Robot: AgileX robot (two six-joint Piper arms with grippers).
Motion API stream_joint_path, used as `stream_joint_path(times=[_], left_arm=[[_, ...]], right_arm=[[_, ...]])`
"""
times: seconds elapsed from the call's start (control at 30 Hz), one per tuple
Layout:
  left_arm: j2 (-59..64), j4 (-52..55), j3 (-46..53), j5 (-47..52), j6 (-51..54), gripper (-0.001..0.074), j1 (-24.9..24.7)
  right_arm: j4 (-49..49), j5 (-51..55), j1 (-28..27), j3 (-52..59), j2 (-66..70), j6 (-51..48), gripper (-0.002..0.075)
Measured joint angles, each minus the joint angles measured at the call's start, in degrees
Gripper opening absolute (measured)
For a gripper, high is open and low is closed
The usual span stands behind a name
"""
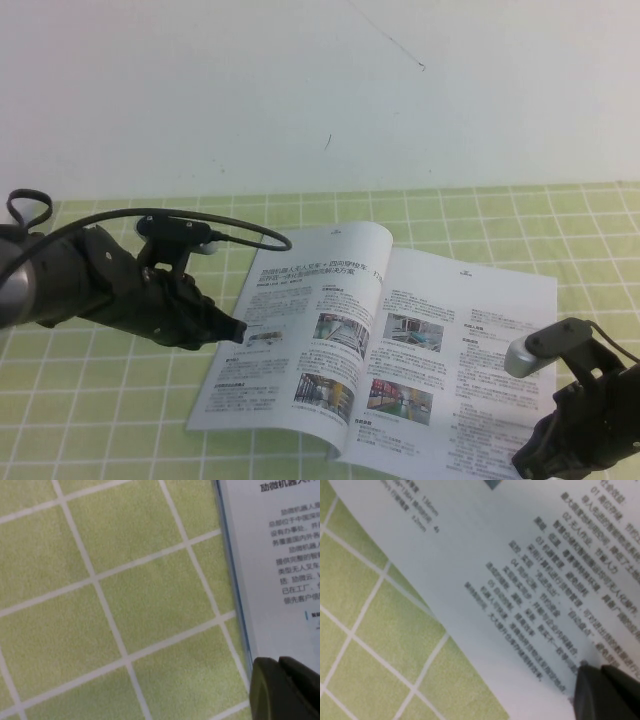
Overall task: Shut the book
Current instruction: 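Close the open booklet and leave it lying on the table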
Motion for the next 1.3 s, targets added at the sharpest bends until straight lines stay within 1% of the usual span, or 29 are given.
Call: stream_joint_path(times=[0.2,0.3,0.4,0.57,0.63,0.77,0.87,0.93,1.07,1.13,1.23,1.3], left_arm=[[3.29,-0.1,-0.36,-2.81,-0.23,-0.0004,-3.19],[3.94,-4.88,-0.49,-4.1,-0.59,-0.0004,-5.87],[4.3,-12.04,-1.16,-3.58,1.04,-0.0004,-10.69],[4.56,-18.07,-5.92,1.64,5.62,-0.0004,-19.05],[4.65,-19.2,-8.53,3.74,7.09,-0.0004,-21.29],[4.22,-20.76,-13.32,6.45,8.33,-0.0004,-22.74],[2.12,-18.85,-14.52,6.45,8.45,-0.0004,-22.74],[-0.21,-16.04,-14.67,6.69,8.45,-0.0004,-22.74],[-7.09,-7.75,-14.67,8.03,7.63,-0.0004,-22.74],[-10.74,-3.47,-14.67,8.62,6.01,-0.0004,-22.74],[-16.73,3.54,-14.67,8.68,2.63,-0.0004,-22.74],[-21.16,9.86,-14.67,9.47,-1.59,-0.0004,-22.74]], right_arm=[[0.0,0.0,0.0,0.0,0.0,0.0,-0.0003],[0.0,0.0,0.0,0.0,0.0,0.0,-0.0003],[0.0,0.0,0.0,0.0,0.0,0.0,-0.0003],[0.09,0.0,0.0,0.0,0.0,-0.11,-0.0003],[0.09,0.0,0.0,0.0,0.0,-0.23,-0.0003],[-0.21,0.09,0.0,0.0,0.0,-0.19,-0.0003],[-2.12,0.44,0.0,0.0,-1.14,1.82,-0.0003],[-6.02,0.79,0.0,0.0,-2.62,5.87,-0.0003],[-21.69,7.1,0.0,-0.29,-8.98,17.81,-0.0003],[-28.38,12.18,0.0,-1.65,-12.38,23.56,-0.0003],[-41.14,21.16,0.0,-5.36,-19.32,32.21,-0.0003],[-46.54,26.81,0.0,-7.67,-23.49,36.43,-0.0003]])
